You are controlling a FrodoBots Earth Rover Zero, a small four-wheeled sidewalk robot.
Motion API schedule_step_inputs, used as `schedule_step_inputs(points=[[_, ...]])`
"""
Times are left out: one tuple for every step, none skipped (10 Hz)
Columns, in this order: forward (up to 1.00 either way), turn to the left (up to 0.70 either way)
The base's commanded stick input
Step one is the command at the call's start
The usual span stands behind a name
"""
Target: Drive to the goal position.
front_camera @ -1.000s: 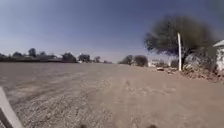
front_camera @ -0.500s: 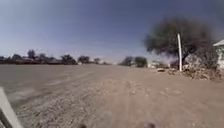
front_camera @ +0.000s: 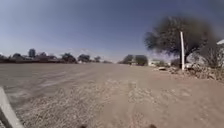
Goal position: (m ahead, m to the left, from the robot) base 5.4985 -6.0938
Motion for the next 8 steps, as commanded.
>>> schedule_step_inputs(points=[[0.7,0.0],[0.7,0.0],[0.7,0.0],[0.7,0.0],[0.7,0.0],[0.7,0.0],[0.7,0.0],[0.7,0.0]])
